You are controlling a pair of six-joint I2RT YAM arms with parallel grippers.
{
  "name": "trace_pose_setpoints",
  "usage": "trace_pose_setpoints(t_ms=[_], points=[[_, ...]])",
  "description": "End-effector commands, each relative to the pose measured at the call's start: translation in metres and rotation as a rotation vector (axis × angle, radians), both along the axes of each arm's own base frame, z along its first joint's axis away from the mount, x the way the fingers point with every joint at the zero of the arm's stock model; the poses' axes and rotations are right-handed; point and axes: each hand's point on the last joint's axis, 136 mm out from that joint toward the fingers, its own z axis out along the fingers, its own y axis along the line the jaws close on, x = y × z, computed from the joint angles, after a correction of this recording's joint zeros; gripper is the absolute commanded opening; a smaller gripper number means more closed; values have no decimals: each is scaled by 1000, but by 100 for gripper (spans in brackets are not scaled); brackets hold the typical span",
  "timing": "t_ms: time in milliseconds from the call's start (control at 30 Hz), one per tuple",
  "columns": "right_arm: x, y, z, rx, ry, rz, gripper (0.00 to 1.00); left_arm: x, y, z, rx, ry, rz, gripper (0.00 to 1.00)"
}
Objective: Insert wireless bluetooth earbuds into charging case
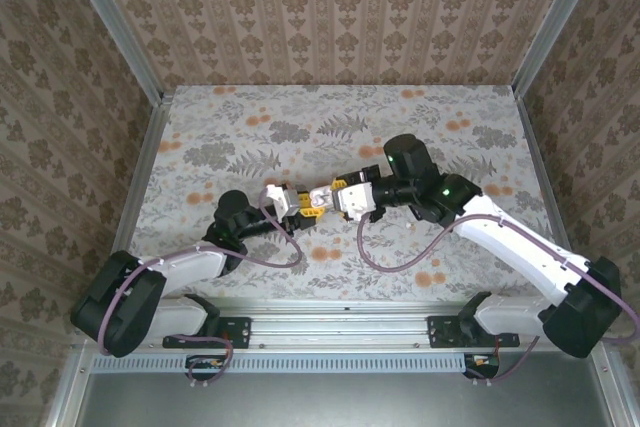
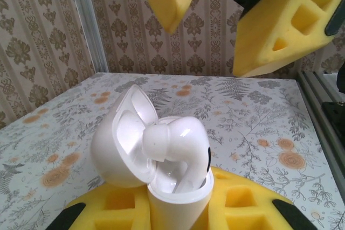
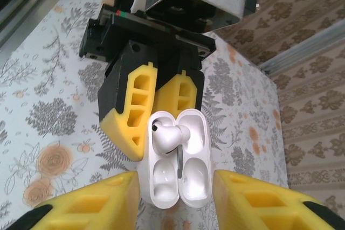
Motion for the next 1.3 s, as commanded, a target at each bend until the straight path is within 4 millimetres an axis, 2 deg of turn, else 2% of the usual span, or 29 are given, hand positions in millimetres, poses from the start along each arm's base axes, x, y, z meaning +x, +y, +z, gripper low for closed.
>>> trace_pose_setpoints(t_ms=[0,167,600,1000,1133,1267], points=[[-10,4,-2,-39,-4,87,37,1,-2,11,-15,-30,-21,0],[-9,9,-5,-41,22,106,32,0,-2,12,-17,-33,-21,0],[-7,22,-14,-32,88,125,35,0,-3,14,-19,-35,-30,0],[-13,21,-20,-48,139,137,29,2,-3,15,-20,-40,-20,0],[-14,23,-33,-72,183,143,25,3,-3,14,-18,-38,-18,0],[-15,22,-31,-65,190,137,24,3,-3,15,-20,-40,-16,0]])
